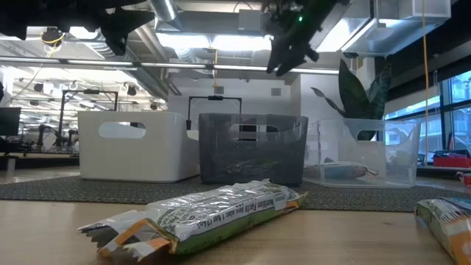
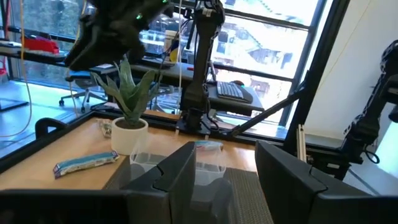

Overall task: Pick and place Granola Bars by type
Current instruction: Put the blue granola bar into the black bin

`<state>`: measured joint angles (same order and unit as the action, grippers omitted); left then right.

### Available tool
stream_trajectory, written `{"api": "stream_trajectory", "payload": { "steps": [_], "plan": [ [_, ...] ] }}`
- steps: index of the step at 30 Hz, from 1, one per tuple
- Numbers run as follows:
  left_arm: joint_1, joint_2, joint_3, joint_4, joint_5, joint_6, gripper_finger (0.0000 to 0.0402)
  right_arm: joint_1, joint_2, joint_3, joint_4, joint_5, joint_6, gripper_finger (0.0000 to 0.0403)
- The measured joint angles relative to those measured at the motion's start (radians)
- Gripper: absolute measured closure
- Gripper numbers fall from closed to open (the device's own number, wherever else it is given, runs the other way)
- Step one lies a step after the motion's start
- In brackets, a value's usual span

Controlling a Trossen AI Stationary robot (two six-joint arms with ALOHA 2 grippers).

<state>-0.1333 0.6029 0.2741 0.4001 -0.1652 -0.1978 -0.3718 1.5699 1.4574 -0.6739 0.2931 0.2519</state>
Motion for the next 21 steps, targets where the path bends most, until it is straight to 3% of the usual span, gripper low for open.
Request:
{"api": "stream_trajectory", "payload": {
  "steps": [9,14,21],
  "plan": [
    [0.000,0.000,0.000,0.000,0.000,0.002,0.0244,-0.034,0.061,0.000,0.053,-0.044,-0.254,0.0221],
    [0.000,0.000,0.000,0.000,-0.010,0.002,0.0240,-0.045,0.067,0.000,0.037,-0.142,-0.230,0.0221],
    [0.000,0.001,0.000,-0.001,-0.051,0.002,0.0243,-0.060,0.077,-0.001,-0.008,-0.156,-0.195,0.0195]
  ]
}}
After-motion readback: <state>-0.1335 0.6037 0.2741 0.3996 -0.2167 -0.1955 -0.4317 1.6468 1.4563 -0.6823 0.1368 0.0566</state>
